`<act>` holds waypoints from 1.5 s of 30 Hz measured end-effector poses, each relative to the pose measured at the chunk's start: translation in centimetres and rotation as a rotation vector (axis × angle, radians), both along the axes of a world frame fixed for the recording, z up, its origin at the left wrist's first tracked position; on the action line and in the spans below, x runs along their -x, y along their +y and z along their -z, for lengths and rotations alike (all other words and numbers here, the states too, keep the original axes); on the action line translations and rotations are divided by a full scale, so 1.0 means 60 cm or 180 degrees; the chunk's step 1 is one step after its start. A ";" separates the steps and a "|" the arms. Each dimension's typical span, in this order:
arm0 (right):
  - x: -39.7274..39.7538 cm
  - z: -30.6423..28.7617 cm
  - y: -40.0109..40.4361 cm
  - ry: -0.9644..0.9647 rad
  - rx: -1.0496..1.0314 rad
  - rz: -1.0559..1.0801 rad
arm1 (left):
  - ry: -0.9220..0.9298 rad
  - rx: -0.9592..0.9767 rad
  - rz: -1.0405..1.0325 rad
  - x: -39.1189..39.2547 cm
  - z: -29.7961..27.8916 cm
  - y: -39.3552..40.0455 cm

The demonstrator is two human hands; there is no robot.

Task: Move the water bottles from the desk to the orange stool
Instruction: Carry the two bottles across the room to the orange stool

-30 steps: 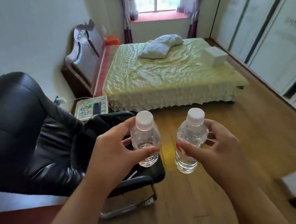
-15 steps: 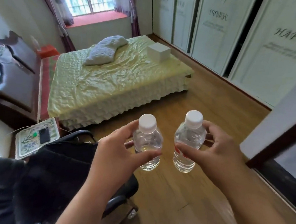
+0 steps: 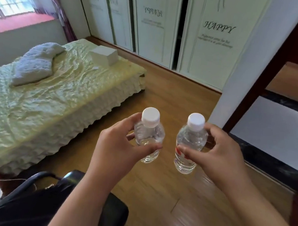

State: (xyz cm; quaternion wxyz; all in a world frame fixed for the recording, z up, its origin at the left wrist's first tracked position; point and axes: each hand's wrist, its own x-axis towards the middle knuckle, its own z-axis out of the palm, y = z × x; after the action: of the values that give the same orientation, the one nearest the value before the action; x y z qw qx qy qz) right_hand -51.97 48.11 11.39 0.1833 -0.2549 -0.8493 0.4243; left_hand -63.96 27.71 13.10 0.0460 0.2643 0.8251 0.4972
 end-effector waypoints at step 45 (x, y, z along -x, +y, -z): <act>0.369 0.010 0.469 -0.0024 0.0125 0.0194 | -0.0025 -0.0089 0.0124 0.371 0.014 0.471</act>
State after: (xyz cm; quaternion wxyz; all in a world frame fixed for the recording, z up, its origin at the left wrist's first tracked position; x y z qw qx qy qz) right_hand -74.09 76.28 10.76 0.1879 -0.2858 -0.8333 0.4342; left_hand -86.21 55.95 12.26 0.0552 0.2790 0.8125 0.5088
